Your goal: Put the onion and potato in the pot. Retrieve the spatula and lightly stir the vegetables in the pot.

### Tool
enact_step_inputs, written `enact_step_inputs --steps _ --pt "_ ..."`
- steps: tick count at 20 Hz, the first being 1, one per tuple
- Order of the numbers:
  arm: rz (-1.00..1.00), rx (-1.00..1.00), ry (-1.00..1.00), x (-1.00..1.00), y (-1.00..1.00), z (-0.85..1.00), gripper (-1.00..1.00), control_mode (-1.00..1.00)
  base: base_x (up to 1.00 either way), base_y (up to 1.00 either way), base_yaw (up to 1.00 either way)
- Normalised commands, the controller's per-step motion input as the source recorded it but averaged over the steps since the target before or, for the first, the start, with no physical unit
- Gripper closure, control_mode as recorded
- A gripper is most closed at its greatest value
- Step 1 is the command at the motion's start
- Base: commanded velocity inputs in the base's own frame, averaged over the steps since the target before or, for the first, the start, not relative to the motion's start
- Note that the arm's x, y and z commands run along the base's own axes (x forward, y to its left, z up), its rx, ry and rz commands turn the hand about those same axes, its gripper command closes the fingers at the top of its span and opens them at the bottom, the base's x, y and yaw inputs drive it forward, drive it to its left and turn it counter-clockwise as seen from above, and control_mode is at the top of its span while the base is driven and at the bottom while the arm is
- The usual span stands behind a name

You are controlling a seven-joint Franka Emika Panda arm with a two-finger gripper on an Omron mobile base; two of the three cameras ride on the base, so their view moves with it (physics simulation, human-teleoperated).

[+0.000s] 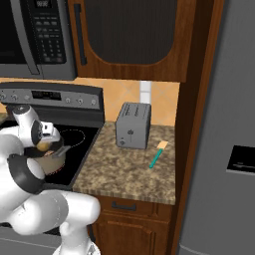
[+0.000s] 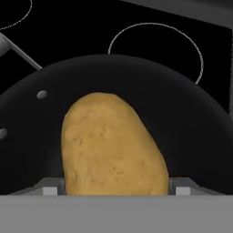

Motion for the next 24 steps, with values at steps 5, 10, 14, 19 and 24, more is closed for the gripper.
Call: enact_step_inputs --steps 5,10,14,19,24 --pt "0.00 0.00 -0.09 -0.20 -0.15 0.44 -1.00 -1.00 0.00 0.00 0.00" --pt "0.00 0.01 -0.12 -0.51 -0.32 0.74 -1.00 -1.00 0.00 0.00 0.00" --pt "0.00 0.04 -0.08 -0.45 -0.91 0.55 -1.00 -1.00 0.00 0.00 0.00" --pt "-0.09 0.00 -0.02 -0.02 -1.00 0.17 -1.00 -1.00 0.00 0.00 0.00" --pt "-0.17 0.04 0.00 0.03 -1.00 0.00 -1.00 -1.00 0.00 0.00 0.00"
